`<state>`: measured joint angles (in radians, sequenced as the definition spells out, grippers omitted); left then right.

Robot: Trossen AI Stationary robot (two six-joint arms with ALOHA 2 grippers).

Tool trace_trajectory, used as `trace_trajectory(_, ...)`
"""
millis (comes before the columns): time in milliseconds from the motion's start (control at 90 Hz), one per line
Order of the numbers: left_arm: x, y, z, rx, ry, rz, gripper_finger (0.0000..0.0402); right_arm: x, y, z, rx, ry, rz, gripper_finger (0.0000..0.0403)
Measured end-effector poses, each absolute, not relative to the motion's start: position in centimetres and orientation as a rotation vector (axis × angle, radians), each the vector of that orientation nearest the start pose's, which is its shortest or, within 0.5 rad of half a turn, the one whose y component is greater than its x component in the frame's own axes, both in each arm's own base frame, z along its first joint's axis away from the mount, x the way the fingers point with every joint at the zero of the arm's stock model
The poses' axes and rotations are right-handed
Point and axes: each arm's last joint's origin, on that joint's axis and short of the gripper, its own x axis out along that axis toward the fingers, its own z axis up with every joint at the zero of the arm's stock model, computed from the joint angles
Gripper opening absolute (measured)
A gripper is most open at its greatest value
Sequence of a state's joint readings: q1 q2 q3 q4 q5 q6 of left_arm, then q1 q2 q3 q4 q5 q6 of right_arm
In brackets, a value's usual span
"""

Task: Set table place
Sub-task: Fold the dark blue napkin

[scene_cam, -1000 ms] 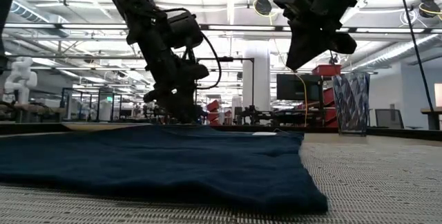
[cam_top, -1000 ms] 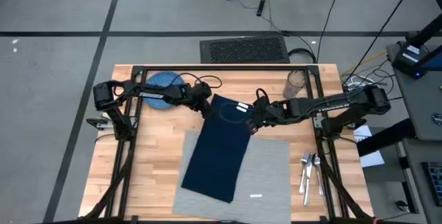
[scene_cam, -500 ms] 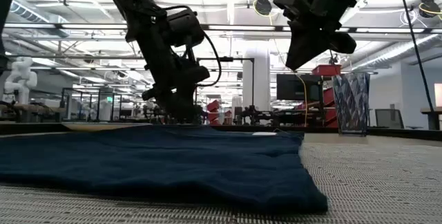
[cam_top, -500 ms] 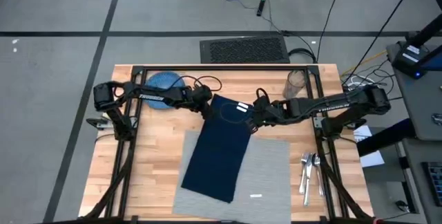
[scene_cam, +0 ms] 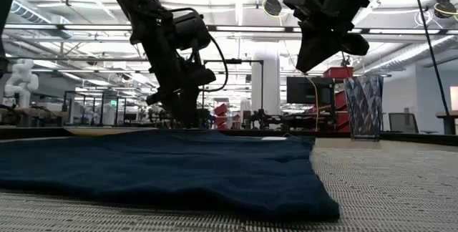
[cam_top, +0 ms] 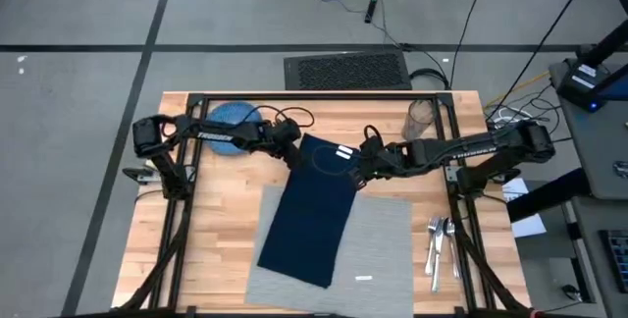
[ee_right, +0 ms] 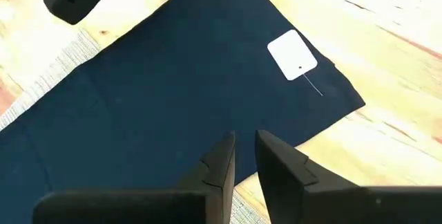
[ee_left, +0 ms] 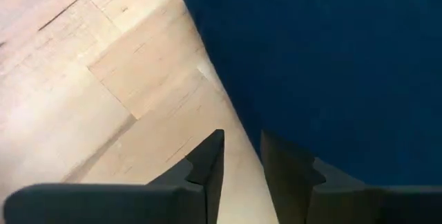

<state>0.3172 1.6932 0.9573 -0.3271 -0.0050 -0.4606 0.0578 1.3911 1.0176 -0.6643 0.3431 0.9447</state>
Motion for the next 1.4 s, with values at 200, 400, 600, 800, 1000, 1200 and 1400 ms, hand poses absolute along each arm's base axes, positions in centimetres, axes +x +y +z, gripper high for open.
trace_trajectory(200, 30.4, 10.7, 15.9, -0.644, 0.974, 0.479, 0.0108, 27.1, 0.6, 24.8, 0.648, 0.805, -0.707, 0.0045)
trace_trajectory(400, 30.3, 11.6, 13.9, -0.745, 1.038, 0.454, 0.0127, 27.1, 0.6, 24.8, 0.634, 0.811, -0.702, 0.0045)
trace_trajectory(600, 30.6, 11.6, 13.4, -0.759, 1.046, 0.435, 0.0128, 27.1, 0.6, 24.8, 0.634, 0.812, -0.702, 0.0045)
trace_trajectory(800, 30.6, 11.8, 13.7, -0.766, 1.036, 0.436, 0.0120, 27.1, 0.6, 24.8, 0.633, 0.812, -0.702, 0.0045)
trace_trajectory(1000, 31.3, 12.6, 14.7, -0.798, 1.006, 0.381, 0.0021, 27.1, 0.6, 24.8, 0.633, 0.814, -0.703, 0.0045)
trace_trajectory(1200, 31.1, 13.8, 16.5, -0.730, 1.103, 0.484, 0.0002, 27.0, 0.6, 24.7, 0.630, 0.820, -0.705, 0.0045)
trace_trajectory(1400, 30.2, 14.7, 17.3, -0.644, 1.185, 0.636, 0.0004, 27.0, 0.6, 24.7, 0.627, 0.823, -0.709, 0.0045)
